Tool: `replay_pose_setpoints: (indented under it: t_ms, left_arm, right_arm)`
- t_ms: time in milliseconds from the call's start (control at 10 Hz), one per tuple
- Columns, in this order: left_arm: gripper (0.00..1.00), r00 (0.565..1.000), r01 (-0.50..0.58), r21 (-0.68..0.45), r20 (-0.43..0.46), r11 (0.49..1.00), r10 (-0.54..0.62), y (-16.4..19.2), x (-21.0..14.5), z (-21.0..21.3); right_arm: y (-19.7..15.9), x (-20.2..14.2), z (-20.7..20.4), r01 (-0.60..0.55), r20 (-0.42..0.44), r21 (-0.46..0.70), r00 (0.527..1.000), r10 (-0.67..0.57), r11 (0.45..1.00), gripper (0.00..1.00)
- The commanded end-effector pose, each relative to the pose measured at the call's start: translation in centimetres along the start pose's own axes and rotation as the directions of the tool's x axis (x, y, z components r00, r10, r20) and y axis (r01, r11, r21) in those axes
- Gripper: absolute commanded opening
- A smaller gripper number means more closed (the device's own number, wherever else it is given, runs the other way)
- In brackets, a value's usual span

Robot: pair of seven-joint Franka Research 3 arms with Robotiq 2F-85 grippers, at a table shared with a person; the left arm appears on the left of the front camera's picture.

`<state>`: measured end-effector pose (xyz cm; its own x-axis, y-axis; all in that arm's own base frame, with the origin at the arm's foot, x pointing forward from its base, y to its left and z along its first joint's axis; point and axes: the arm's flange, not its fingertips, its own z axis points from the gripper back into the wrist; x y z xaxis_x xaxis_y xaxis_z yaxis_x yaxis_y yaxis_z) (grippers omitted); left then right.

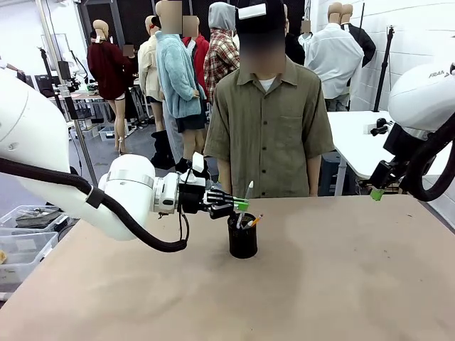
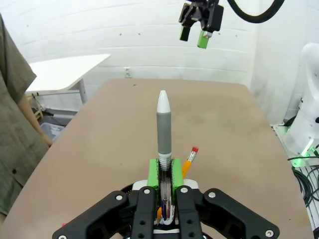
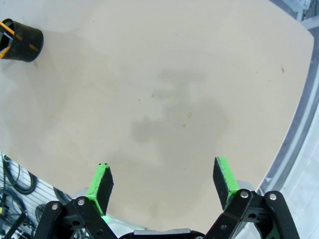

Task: Place the pens into the pen holder.
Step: Pick up a writing instrument from the table and place it into the Pen holder.

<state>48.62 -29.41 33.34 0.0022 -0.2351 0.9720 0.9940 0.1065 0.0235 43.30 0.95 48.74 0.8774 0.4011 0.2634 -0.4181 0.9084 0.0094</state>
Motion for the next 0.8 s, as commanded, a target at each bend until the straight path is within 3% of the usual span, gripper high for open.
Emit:
replay_pose_setpoints:
  t_ms: [0,500,600,700]
  left_arm:
    - [0.0,1.0,0.005,0.033,0.002,0.999,-0.005,0.6,-0.8,-0.7]
    - [0.0,0.999,0.013,0.018,-0.042,1.0,-0.012,0.7,-2.3,-0.7]
    - [0.09,0.999,0.019,0.016,-0.051,1.0,-0.018,0.6,-2.3,-0.7]
    - [0.29,0.997,0.017,0.022,-0.069,1.0,-0.015,0.5,-2.2,-0.5]
  right_arm:
    - [0.0,-0.1,-0.1,-0.015,-0.014,-0.02,1.0,0.015,1.0,1.0]
    - [0.0,-0.1,-0.1,-0.015,-0.014,-0.02,1.0,0.015,1.0,1.0]
    - [0.0,-0.1,-0.1,-0.015,-0.014,-0.02,1.0,0.015,1.0,1.0]
    - [0.0,-0.1,-0.1,-0.015,-0.014,-0.02,1.0,0.015,1.0,1.0]
